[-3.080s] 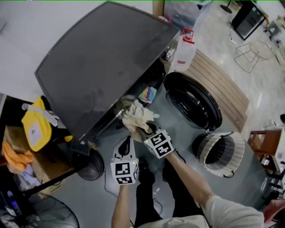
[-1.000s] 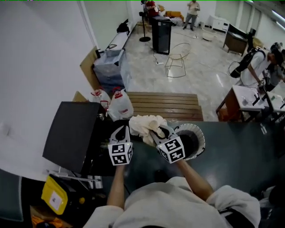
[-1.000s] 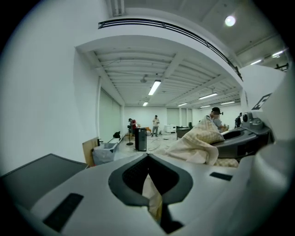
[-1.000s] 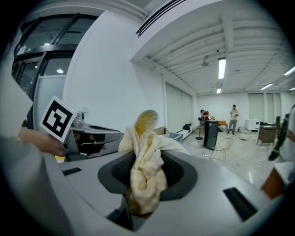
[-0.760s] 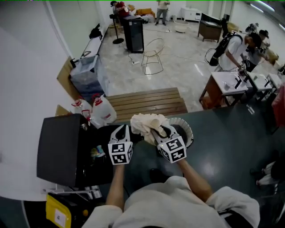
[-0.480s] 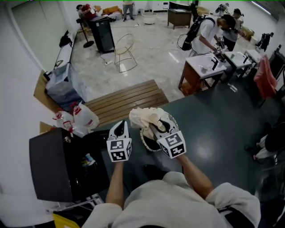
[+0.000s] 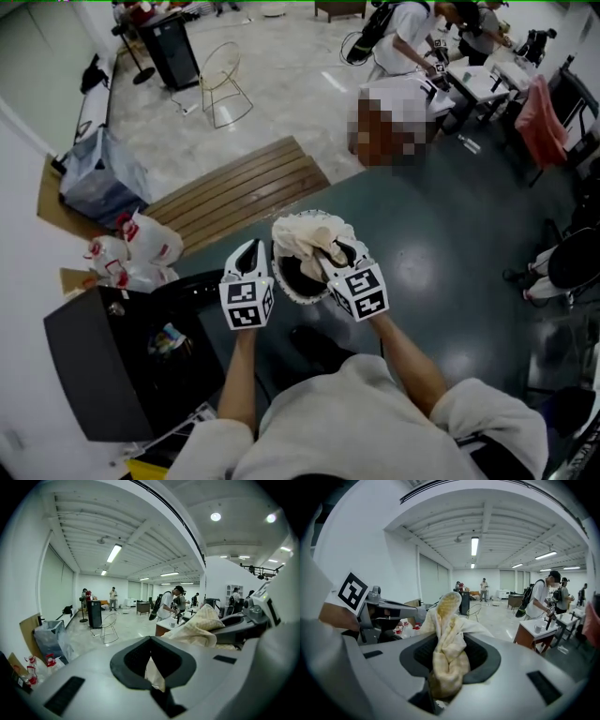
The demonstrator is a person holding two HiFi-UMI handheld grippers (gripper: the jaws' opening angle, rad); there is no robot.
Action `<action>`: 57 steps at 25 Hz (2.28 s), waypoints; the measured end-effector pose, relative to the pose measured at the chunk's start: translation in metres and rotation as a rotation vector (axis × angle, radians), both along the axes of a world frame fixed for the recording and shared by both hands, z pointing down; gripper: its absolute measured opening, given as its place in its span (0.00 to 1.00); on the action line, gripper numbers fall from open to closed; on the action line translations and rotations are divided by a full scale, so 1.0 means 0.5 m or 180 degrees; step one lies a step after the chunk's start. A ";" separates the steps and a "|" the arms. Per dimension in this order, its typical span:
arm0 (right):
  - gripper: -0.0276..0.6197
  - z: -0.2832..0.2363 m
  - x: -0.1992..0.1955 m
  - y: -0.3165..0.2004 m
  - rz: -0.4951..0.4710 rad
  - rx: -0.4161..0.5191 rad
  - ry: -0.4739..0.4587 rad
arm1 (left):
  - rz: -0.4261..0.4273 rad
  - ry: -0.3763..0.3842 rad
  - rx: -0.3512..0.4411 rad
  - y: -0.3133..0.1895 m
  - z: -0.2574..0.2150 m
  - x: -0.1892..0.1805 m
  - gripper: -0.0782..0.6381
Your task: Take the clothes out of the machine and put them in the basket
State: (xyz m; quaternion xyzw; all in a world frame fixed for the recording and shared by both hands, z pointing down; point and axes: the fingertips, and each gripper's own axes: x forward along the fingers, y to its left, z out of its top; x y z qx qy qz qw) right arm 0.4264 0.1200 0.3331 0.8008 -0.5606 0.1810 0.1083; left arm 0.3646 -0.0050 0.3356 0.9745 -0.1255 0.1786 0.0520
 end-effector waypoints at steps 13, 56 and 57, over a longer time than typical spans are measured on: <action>0.25 0.348 0.101 -0.052 0.0015 -0.0573 -0.0541 | -0.0018 -0.0418 -0.0275 -0.042 0.201 0.084 0.13; 0.08 0.486 -0.217 -0.346 -0.1121 -0.0489 -0.0180 | -0.1789 -0.0448 -0.0523 -0.238 0.344 -0.429 0.13; 0.08 0.485 -0.254 -0.364 -0.1246 -0.0483 -0.0176 | -0.1920 -0.0441 -0.0535 -0.243 0.346 -0.471 0.13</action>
